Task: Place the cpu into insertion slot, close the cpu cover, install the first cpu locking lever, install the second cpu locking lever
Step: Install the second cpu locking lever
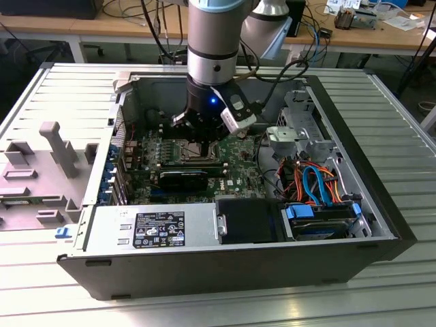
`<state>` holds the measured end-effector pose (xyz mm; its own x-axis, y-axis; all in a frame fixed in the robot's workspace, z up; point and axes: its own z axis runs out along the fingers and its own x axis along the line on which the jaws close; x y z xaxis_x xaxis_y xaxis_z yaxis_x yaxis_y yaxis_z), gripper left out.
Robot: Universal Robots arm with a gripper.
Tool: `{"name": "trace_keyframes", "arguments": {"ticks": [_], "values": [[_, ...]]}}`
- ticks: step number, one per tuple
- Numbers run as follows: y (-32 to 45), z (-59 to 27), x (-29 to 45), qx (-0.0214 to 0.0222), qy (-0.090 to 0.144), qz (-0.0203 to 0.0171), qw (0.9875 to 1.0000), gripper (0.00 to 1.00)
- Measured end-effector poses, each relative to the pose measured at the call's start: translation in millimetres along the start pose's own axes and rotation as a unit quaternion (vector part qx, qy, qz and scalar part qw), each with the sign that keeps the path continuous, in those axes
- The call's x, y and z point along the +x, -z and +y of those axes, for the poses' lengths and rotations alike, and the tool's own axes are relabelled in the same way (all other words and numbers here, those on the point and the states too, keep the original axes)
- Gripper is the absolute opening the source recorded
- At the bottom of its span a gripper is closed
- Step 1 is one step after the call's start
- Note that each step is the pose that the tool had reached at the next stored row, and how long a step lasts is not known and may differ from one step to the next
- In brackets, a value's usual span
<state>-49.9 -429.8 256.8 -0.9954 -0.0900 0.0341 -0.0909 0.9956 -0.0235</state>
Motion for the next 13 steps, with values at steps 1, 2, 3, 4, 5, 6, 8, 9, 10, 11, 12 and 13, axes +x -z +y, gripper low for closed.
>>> {"name": "trace_keyframes", "arguments": {"ticks": [1, 2, 3, 4, 5, 6, 8, 9, 10, 11, 12, 13], "values": [[-0.1, 0.0, 0.0, 0.0013, -0.006, 0.0003, 1.0000, 0.11], [-0.2, -0.1, 0.1, 0.0021, -0.020, 0.0008, 0.9998, 0.11], [-0.6, 1.0, 0.1, 0.0022, -0.025, 0.0009, 0.9997, 0.11], [-1.7, 4.0, -0.3, 0.0024, -0.025, 0.0010, 0.9997, 0.11], [-4.4, 8.0, -0.9, 0.0023, -0.025, 0.0011, 0.9997, 0.11], [-7.2, 12.3, -1.5, 0.0023, -0.025, 0.0014, 0.9997, 0.11], [-9.5, 14.8, -1.8, 0.0022, -0.025, 0.0014, 0.9997, 0.11], [-10.4, 14.9, -1.7, 0.0022, -0.026, 0.0014, 0.9997, 0.11], [-10.9, 15.0, -1.2, 0.0022, -0.026, 0.0014, 0.9997, 0.11], [-11.5, 15.0, -0.7, 0.0023, -0.026, 0.0015, 0.9996, 0.11], [-12.2, 15.0, -0.5, 0.0022, -0.026, 0.0014, 0.9996, 0.11], [-13.8, 15.1, -0.3, 0.0022, -0.026, 0.0014, 0.9997, 0.11]]}}
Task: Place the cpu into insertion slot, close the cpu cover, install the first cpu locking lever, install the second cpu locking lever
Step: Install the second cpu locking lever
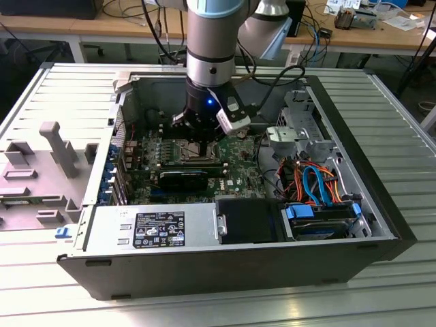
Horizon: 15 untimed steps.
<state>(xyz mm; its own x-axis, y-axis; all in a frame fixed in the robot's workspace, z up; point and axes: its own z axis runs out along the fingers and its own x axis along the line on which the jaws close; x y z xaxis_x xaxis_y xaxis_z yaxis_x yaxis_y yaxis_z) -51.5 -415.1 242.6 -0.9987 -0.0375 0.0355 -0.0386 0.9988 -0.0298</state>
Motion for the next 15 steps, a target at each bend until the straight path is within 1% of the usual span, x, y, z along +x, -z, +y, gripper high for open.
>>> {"name": "trace_keyframes", "arguments": {"ticks": [5, 7, 10, 11, 12, 13, 15], "values": [[-8.6, 1.2, 1.3, 0.0000, 0.000, 0.0000, 1.0000, 0.11], [-9.8, 1.4, 3.2, 0.0001, 0.000, 0.0000, 1.0000, 0.11], [-10.4, 1.4, 7.8, 0.0000, 0.000, 0.0000, 1.0000, 0.11], [-10.5, 0.1, 9.4, 0.0000, 0.000, 0.0000, 1.0000, 0.11], [-10.5, -1.3, 9.7, 0.0001, 0.000, 0.0000, 1.0000, 0.11], [-10.7, -4.6, 10.2, 0.0000, 0.000, 0.0000, 1.0000, 0.11], [-10.8, -7.1, 10.3, 0.0000, 0.000, 0.0000, 1.0000, 0.11]]}}
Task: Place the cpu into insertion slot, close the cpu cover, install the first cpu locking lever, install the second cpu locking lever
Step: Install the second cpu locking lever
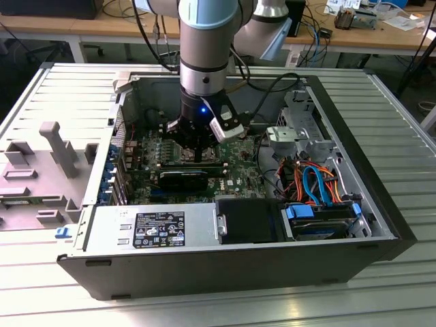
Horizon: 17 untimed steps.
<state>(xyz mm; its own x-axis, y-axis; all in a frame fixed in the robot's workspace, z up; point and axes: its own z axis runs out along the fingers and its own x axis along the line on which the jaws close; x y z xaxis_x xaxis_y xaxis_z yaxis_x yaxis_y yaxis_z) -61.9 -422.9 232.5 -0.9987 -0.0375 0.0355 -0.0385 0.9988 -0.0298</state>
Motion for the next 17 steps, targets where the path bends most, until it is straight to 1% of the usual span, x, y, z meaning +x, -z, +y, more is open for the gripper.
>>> {"name": "trace_keyframes", "arguments": {"ticks": [3, 5, 6, 8, 10, 13, 17], "values": [[0.0, -0.2, -0.4, 0.0001, 0.000, 0.0000, 1.0000, 0.11], [0.2, -0.3, -4.7, 0.0000, 0.000, 0.0000, 1.0000, 0.11], [0.3, 0.4, -4.9, 0.0001, 0.000, 0.0000, 1.0000, 0.11], [0.5, 3.9, -5.1, 0.0001, 0.000, 0.0000, 1.0000, 0.11], [0.5, 5.3, -5.2, 0.0000, 0.000, 0.0000, 1.0000, 0.11], [0.1, 4.8, -4.9, -0.0001, 0.000, -0.0001, 1.0000, 0.11], [0.0, 1.5, -2.9, -0.0001, 0.000, 0.0000, 1.0000, 0.11]]}}
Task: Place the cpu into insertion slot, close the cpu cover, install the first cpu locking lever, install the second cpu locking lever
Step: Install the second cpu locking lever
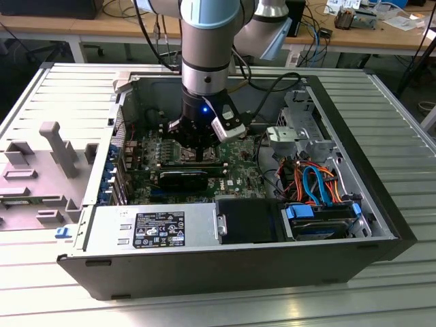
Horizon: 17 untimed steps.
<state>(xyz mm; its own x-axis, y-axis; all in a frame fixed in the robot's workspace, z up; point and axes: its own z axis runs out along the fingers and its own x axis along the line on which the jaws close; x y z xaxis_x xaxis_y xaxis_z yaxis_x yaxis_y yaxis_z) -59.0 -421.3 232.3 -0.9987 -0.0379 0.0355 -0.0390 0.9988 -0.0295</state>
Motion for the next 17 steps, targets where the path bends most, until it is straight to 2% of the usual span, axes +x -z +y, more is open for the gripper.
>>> {"name": "trace_keyframes", "arguments": {"ticks": [11, 13, 14, 15, 17], "values": [[-0.3, 2.8, -0.1, 0.0003, 0.000, 0.0001, 1.0000, 0.11], [-3.4, 3.9, 6.7, 0.0003, 0.000, 0.0000, 1.0000, 0.11], [-10.1, 5.3, 19.8, 0.0003, 0.000, 0.0001, 1.0000, 0.11], [-16.3, 6.6, 26.7, 0.0004, 0.000, 0.0001, 1.0000, 0.11], [-16.4, 6.4, 25.9, 0.0003, 0.000, 0.0001, 1.0000, 0.11]]}}
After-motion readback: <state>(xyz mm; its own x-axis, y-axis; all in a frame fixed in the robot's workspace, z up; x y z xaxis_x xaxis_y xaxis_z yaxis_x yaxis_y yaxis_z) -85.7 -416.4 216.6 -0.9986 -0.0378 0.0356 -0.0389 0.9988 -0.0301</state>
